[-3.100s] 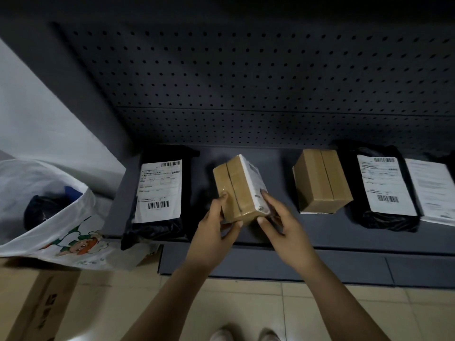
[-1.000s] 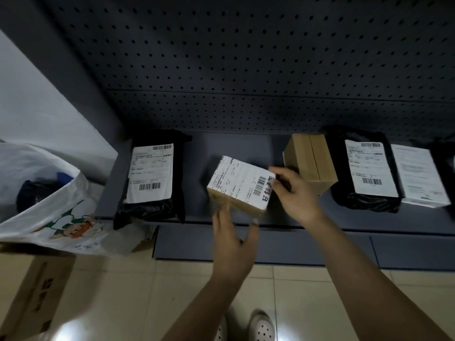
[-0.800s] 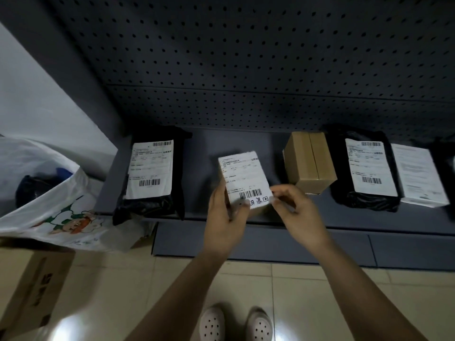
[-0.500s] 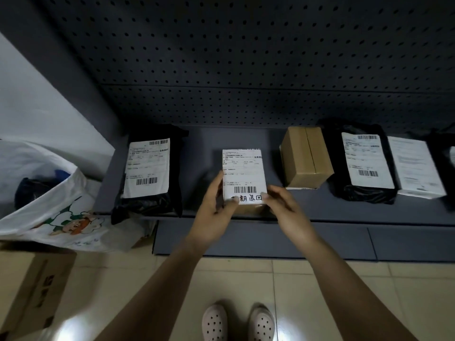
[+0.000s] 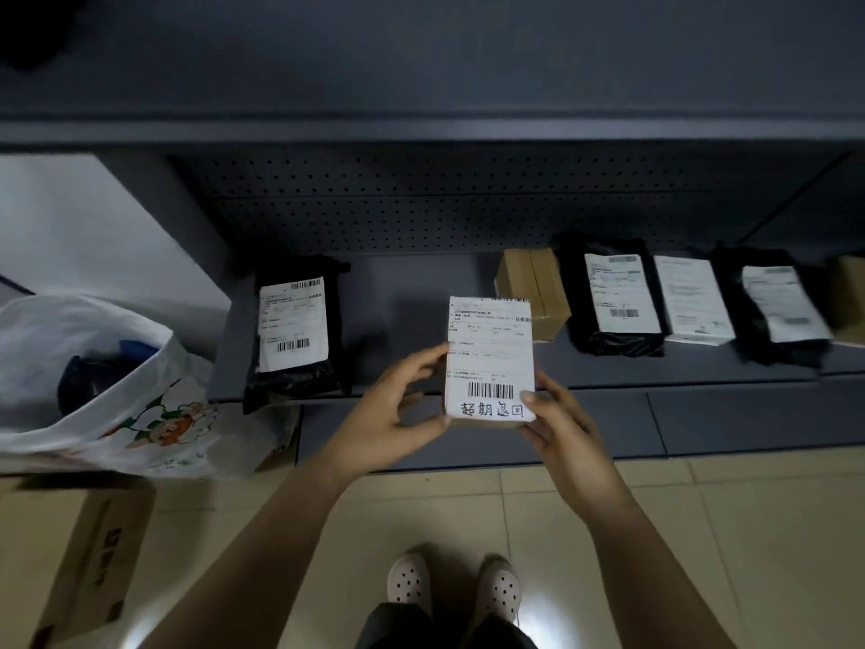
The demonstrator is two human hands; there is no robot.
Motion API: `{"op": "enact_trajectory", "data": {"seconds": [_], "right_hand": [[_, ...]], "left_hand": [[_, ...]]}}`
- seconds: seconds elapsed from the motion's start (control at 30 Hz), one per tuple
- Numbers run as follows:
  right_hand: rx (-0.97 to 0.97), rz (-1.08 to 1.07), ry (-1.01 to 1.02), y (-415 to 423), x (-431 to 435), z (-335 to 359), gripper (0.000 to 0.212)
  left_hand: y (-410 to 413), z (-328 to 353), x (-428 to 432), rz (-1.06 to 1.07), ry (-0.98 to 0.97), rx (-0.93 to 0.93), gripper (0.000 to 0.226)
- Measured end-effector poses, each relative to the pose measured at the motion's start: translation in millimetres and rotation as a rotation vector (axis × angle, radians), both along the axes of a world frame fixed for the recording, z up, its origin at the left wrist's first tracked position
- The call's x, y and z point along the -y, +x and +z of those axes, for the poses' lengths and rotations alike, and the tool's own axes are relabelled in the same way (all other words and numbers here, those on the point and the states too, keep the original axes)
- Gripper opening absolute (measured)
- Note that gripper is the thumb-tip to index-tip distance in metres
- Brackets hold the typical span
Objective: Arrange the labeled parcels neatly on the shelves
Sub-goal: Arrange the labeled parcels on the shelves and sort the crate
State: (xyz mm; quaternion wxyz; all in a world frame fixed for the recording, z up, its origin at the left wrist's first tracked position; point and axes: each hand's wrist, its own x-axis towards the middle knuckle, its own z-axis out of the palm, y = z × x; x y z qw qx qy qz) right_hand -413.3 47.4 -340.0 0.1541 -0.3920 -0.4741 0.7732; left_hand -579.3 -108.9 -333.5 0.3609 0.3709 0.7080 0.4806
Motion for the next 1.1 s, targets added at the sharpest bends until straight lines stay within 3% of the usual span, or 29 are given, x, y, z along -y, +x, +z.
{"op": "enact_trajectory", "data": {"seconds": [0.27, 0.4, 0.53, 0.63, 0.83, 0.97, 1.1], "right_hand": [[-0.029, -0.222, 0.070, 84, 16, 80, 0.053], [-0.089, -0.377, 0.142, 128, 8, 119, 0.061], [-0.148, -0.513, 0.306, 179, -8, 170, 0.064], [-0.208, -0.608, 0.413, 218, -23, 211, 0.056], [-0.355, -0.653, 0.610, 290, -39, 286, 0.070], [-0.407, -0.669, 0.694, 337, -39, 315, 0.085], [-0.417, -0.677, 0.729, 379, -39, 322, 0.086]], "left_hand": [[29, 82, -6, -0.135, -0.079, -0.597, 0.054], [69, 126, -26, -0.278, 0.001, -0.847, 0.047], [121, 179, -61, -0.281, 0.233, -1.038, 0.041], [158, 227, -88, -0.243, 0.411, -1.138, 0.037], [228, 303, -122, -0.181, 0.616, -1.220, 0.037], [276, 327, -129, -0.159, 0.704, -1.237, 0.038], [317, 334, -133, -0.158, 0.749, -1.232, 0.038]]}}
